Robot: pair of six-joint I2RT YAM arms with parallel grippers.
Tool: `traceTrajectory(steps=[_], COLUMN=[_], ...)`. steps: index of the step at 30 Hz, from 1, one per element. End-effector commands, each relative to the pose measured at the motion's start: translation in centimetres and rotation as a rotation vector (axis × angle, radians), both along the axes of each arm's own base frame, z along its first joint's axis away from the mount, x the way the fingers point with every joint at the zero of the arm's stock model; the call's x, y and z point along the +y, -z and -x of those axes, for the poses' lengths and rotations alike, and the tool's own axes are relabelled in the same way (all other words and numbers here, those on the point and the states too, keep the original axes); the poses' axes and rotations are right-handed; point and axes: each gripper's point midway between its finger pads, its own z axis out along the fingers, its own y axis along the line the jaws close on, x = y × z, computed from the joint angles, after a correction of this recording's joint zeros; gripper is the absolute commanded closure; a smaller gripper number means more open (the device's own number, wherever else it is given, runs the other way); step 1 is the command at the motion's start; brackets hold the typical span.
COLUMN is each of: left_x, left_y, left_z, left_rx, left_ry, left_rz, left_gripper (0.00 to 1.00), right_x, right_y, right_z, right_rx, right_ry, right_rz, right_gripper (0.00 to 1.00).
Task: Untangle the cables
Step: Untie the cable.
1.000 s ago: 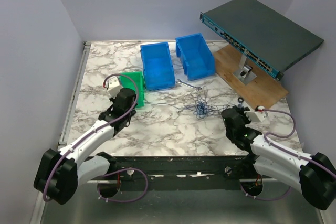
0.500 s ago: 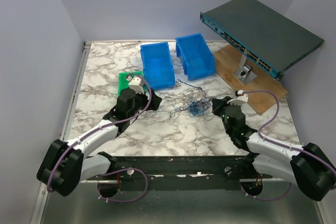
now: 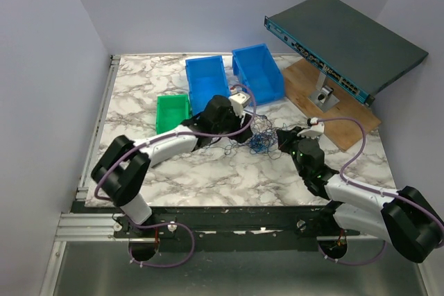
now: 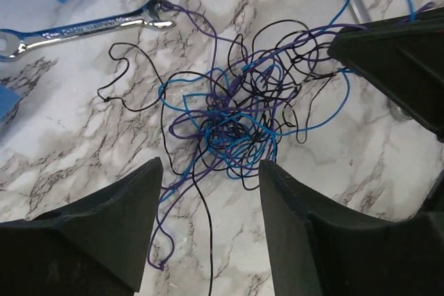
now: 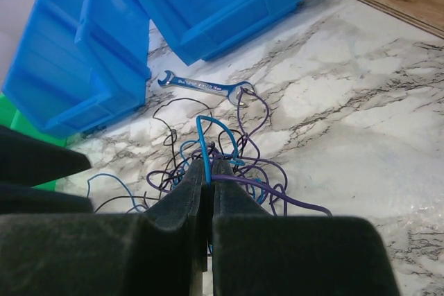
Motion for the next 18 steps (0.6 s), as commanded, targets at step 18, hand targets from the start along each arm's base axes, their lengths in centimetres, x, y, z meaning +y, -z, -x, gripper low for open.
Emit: traceTrajectory(steps=[18], left_x=[-4.3], left_y=[8.0], left_z=[-0.8], left_rx=[0.107], left_ry=[0.084], left_rz=[-0.335], left_gripper=[0.46], right_x=[-0.5], right_y=[-0.4], right_z=[0.3], right_rx=[-0.022], right_ry=[0.011], right_rz=[-0.012], right_gripper=[0.99])
